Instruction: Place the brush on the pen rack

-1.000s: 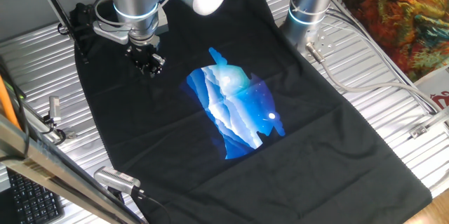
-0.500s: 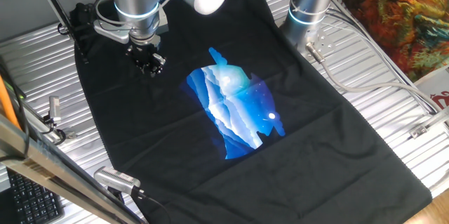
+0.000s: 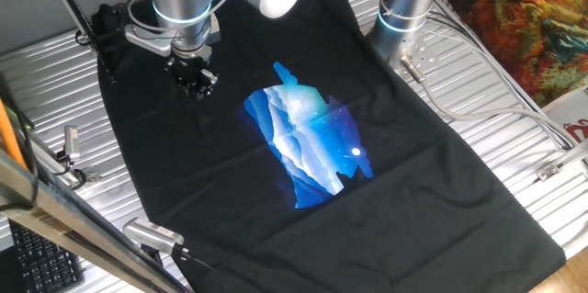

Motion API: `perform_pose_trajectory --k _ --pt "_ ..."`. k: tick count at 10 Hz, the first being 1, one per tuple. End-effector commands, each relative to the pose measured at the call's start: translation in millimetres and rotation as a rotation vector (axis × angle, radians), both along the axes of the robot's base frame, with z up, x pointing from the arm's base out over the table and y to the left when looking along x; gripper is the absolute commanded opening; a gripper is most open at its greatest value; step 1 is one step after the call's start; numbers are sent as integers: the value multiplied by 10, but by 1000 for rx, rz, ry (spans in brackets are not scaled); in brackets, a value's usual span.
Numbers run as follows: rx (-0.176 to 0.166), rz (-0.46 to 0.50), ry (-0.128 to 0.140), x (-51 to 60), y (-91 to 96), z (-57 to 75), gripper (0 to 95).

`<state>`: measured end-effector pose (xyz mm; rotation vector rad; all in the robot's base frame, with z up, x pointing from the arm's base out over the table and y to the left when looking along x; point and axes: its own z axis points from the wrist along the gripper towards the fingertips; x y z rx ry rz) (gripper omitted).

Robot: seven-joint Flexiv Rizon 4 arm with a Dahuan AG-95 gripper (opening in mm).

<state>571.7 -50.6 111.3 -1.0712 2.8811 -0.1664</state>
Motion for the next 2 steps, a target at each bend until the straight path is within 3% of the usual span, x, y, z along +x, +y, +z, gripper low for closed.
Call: perform_pose_trajectory --k 1,2 --pt "-6 -3 0 3 -5 -6 190" --pt "-4 -3 -3 3 -5 -6 190"
